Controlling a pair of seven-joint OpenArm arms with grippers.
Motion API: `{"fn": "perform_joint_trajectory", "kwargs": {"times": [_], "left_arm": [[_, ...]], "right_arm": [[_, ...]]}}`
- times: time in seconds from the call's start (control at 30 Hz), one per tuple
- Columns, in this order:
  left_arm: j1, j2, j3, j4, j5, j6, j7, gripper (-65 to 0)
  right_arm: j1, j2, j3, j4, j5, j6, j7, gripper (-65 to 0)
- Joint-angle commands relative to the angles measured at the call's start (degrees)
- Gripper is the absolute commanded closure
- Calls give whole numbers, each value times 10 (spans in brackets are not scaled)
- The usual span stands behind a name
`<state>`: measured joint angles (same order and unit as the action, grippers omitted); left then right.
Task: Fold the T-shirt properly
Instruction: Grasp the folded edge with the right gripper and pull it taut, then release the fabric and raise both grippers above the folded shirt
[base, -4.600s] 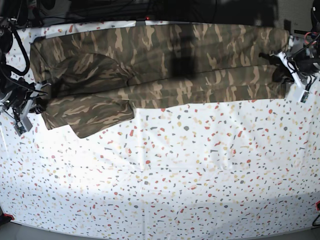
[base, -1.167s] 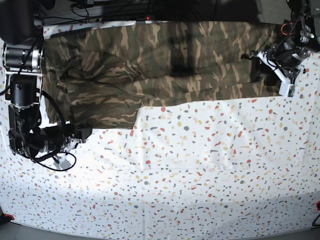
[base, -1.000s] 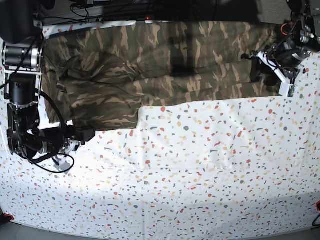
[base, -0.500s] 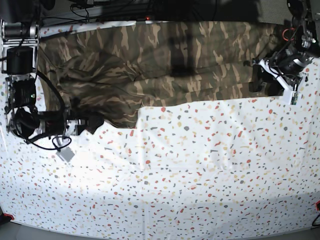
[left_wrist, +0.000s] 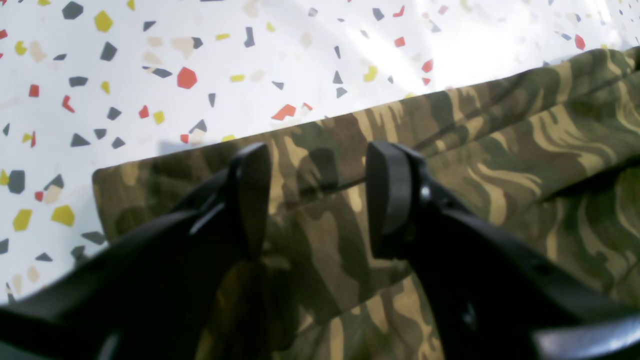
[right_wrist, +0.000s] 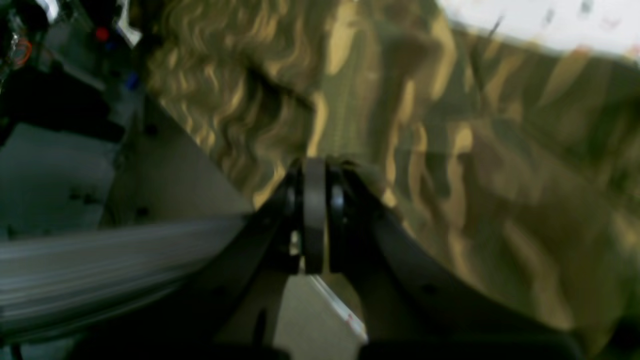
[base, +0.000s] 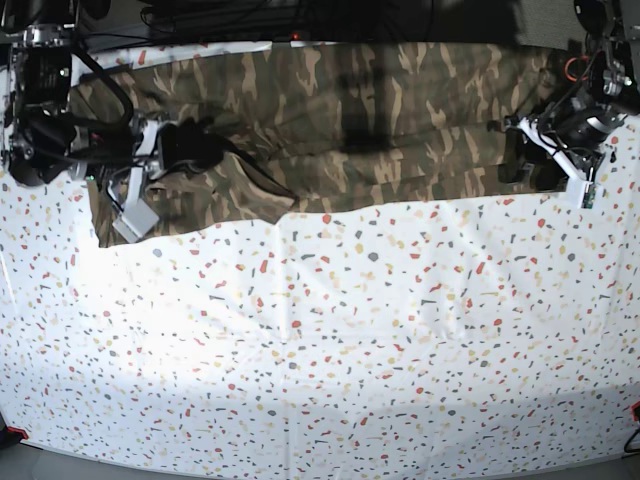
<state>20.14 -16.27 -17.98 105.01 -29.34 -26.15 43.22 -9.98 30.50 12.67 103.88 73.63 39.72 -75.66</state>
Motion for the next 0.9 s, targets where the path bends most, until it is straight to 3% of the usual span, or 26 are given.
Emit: {"fn": "perform_joint_trajectory", "kwargs": {"times": [0.0, 0.33, 0.53, 0.73, 0.87], "left_arm": [[-3, -7, -3, 9, -7, -3, -13, -301], [-3, -8, -3, 9, -7, -3, -13, -301], [-3, -8, -3, 9, -7, -3, -13, -301], [-3, -9, -3, 9, -5, -3, -13, -301], [-3, -9, -3, 9, 28, -3, -12, -301]], "right_arm": [[-18, 9, 17, 23, 16, 3, 6, 0], [-231, 9, 176, 99, 16, 3, 6, 0], [-308, 9, 275, 99, 11, 3, 6, 0], [-350, 9, 322, 99, -5, 3, 5, 0], [-369, 9, 324, 99, -32, 3, 6, 0]]}}
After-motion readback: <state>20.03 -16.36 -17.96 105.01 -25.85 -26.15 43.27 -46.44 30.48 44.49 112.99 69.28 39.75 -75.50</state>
